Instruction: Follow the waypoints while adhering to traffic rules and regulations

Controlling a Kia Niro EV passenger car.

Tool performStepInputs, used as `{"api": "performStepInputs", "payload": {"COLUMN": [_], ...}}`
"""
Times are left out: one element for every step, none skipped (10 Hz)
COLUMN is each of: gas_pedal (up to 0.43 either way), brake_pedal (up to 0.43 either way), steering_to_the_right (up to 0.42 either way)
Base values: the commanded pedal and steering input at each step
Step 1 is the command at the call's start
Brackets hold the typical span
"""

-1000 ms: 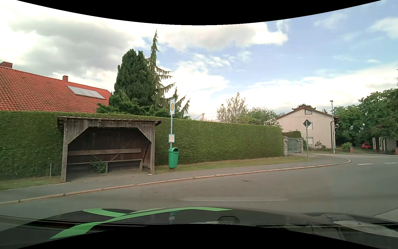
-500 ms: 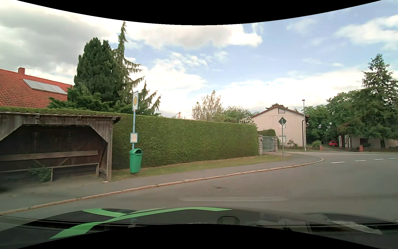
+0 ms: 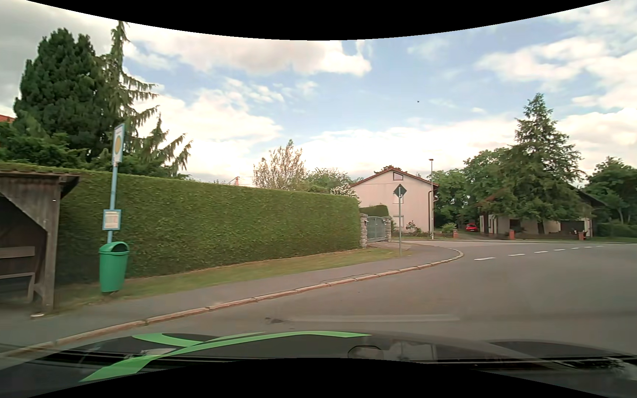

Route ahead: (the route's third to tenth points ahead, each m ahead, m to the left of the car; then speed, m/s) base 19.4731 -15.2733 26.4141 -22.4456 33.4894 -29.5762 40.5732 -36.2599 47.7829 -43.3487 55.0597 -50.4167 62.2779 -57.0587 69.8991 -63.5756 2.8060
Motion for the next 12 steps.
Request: {"api": "performStepInputs", "payload": {"gas_pedal": [0.15,0.15,0.15,0.15,0.15,0.15,0.15,0.15,0.15,0.15,0.15,0.15], "brake_pedal": [0.0,0.0,0.0,0.0,0.0,0.0,0.0,0.0,0.0,0.0,0.0,0.0], "steering_to_the_right": [0.542,0.546,0.546,0.546,0.546,0.545,0.545,0.543,0.538,0.526,0.504,0.465]}}
